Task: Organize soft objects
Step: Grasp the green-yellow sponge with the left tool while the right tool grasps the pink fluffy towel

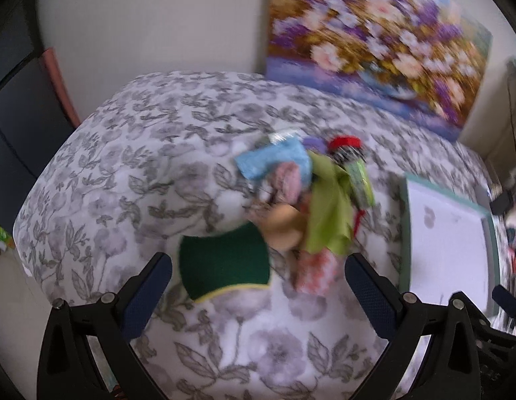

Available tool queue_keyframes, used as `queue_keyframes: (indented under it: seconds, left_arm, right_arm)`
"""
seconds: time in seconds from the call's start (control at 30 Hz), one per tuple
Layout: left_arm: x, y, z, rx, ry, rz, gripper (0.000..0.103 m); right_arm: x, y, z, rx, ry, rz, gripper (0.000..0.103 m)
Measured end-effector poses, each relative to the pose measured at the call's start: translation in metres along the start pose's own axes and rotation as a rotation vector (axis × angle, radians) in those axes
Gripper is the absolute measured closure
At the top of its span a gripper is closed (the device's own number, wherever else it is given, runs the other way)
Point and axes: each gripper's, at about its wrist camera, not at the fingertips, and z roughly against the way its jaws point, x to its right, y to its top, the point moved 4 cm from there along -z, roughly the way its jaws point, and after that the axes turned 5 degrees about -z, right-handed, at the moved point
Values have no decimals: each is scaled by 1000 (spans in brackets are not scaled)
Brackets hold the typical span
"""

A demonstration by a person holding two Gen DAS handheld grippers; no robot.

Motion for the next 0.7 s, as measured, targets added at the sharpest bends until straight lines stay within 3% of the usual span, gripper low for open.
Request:
queue_keyframes:
  seconds: [0.2, 0.33, 0.7]
  left_arm:
    - [-41, 8, -8, 33, -33, 155, 0]
    - [-52, 7, -21, 36, -26, 177, 0]
    - [-65, -11, -66, -128, 0, 183, 0]
  right_arm:
    - [-43, 15, 0, 3, 91, 70, 0]
    - [-70, 18, -10, -22, 143, 102, 0]
    - [-110, -1, -65, -139, 197, 198, 6]
